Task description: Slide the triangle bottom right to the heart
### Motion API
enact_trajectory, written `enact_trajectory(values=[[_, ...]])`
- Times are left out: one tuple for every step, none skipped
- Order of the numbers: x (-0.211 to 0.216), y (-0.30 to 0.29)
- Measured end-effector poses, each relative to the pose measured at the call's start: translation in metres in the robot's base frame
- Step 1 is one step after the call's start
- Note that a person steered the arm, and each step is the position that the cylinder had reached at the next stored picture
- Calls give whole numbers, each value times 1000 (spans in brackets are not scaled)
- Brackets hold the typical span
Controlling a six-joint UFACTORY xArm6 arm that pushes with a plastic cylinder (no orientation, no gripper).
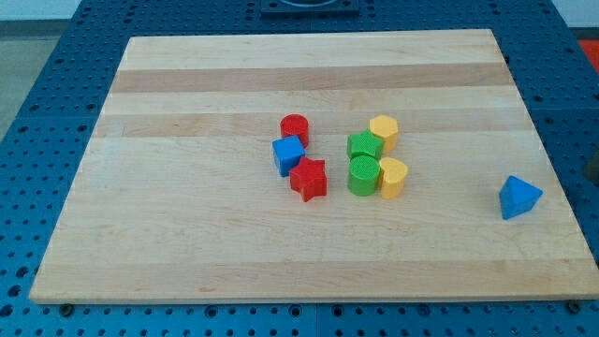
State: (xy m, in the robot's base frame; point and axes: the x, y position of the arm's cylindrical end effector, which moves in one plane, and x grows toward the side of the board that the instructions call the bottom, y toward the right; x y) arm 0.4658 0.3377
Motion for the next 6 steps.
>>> enact_trajectory(values=[[-20, -14], [-20, -27], [1, -45], [29, -65], [33, -91], [44, -114]])
